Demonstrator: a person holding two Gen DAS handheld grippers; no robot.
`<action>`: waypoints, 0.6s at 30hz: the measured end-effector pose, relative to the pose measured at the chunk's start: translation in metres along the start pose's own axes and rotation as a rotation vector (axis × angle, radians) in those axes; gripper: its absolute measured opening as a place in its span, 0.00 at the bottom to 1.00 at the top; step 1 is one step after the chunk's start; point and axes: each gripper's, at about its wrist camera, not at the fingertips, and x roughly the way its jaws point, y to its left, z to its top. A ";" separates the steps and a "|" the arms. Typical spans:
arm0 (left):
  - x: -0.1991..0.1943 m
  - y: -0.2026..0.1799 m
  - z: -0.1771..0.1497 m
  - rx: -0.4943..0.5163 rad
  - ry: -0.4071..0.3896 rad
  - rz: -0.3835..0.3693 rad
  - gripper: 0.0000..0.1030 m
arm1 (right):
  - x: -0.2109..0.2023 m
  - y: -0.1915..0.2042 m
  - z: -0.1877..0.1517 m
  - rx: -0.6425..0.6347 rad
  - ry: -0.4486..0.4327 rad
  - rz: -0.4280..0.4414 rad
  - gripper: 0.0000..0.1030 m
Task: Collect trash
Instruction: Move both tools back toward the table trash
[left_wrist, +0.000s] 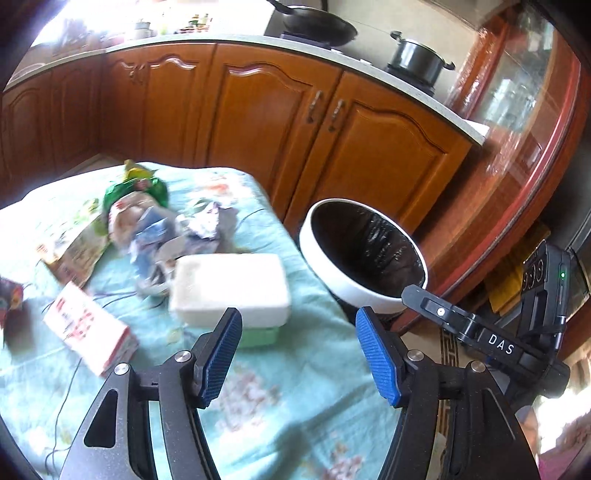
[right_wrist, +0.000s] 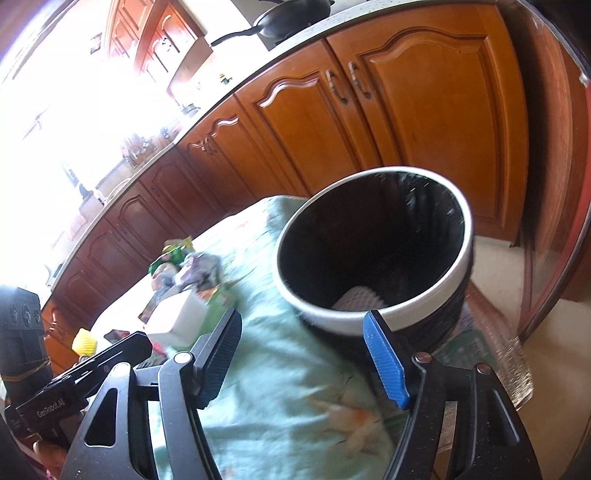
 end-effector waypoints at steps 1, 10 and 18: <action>-0.007 0.004 -0.003 -0.010 -0.004 0.007 0.62 | 0.001 0.004 -0.004 -0.003 0.003 0.006 0.68; -0.053 0.043 -0.024 -0.086 -0.027 0.082 0.62 | 0.013 0.042 -0.029 -0.049 0.045 0.059 0.68; -0.066 0.081 -0.033 -0.184 -0.020 0.157 0.62 | 0.028 0.069 -0.036 -0.099 0.071 0.084 0.68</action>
